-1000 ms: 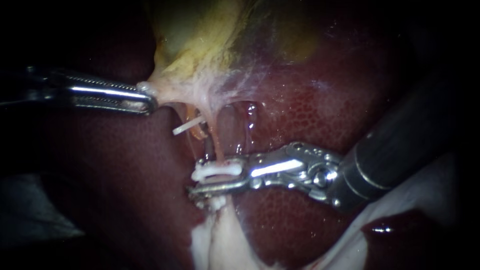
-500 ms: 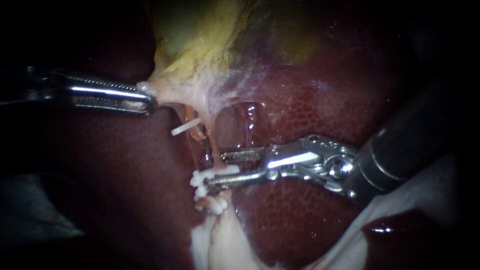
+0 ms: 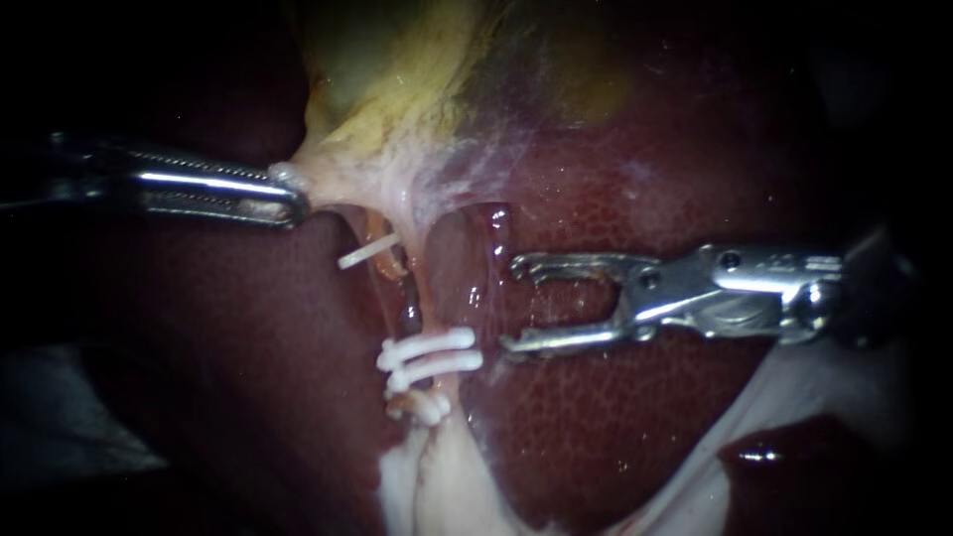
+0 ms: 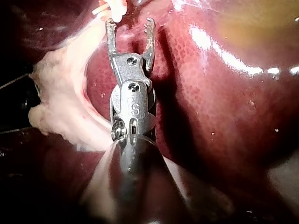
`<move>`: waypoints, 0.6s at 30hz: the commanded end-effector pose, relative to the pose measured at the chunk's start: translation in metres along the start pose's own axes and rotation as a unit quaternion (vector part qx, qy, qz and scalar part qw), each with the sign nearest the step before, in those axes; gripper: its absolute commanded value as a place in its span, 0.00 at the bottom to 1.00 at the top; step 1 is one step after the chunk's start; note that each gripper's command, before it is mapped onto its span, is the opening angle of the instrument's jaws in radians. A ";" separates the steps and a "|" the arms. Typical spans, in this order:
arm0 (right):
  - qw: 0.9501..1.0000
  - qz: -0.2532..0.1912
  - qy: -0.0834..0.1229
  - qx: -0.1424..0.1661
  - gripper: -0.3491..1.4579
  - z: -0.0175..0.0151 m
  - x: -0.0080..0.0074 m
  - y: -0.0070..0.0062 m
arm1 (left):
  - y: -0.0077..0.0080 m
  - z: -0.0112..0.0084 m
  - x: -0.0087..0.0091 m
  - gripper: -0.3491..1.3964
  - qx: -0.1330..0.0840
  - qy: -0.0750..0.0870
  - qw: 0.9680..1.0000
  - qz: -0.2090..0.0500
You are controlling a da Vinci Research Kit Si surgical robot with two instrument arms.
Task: Going back second clip right tube
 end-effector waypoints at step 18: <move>0.995 -0.088 -0.036 0.007 0.47 -0.0044 0.0007 -0.0007 | -0.0006 0.0010 -0.0008 0.00 0.003 0.000 1.000 0.005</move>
